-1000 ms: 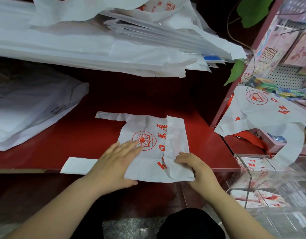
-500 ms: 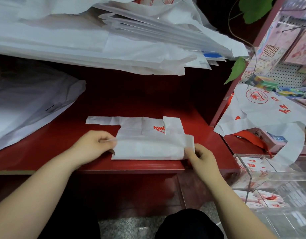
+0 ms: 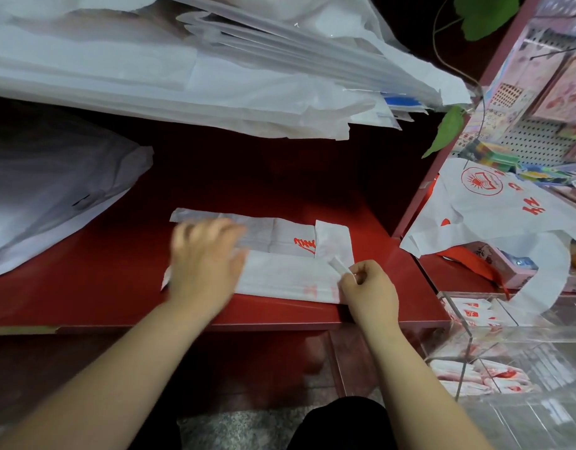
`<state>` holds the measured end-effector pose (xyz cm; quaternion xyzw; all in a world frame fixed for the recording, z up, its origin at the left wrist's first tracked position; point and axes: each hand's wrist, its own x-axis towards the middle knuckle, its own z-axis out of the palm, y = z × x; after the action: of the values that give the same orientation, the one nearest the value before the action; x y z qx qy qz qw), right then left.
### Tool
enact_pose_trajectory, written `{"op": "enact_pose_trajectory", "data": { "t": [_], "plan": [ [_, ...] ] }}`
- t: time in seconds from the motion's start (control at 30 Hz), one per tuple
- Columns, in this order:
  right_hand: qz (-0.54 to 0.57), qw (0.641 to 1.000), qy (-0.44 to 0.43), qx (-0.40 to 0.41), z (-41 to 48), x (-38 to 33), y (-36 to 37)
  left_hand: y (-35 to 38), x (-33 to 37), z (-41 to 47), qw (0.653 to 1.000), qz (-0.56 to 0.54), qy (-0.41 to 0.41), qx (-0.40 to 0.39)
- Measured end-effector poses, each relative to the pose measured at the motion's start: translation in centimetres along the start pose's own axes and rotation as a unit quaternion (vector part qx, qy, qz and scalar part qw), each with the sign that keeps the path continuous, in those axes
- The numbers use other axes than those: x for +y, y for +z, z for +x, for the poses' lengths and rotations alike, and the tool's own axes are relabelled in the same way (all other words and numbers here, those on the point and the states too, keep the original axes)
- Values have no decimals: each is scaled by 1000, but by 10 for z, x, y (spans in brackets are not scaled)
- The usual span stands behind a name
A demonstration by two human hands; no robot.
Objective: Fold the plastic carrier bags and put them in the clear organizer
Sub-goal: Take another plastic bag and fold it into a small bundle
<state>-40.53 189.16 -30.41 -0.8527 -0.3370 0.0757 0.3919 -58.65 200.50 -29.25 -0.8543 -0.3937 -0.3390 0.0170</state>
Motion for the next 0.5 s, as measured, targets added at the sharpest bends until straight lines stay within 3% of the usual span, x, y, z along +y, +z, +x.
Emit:
{"op": "enact_pose_trajectory", "data": {
  "t": [0.07,0.23,0.5],
  "plan": [
    [16,1000,-2,-1,-2,-1,0,3,37,-8,992,-34,97,-74],
    [29,1000,-7,-3,-7,-2,1,30,77,-15,950,-10,50,-309],
    [-77,997,-19,26,-8,-5,6,33,78,-17,944,15,33,-328]
  ]
}}
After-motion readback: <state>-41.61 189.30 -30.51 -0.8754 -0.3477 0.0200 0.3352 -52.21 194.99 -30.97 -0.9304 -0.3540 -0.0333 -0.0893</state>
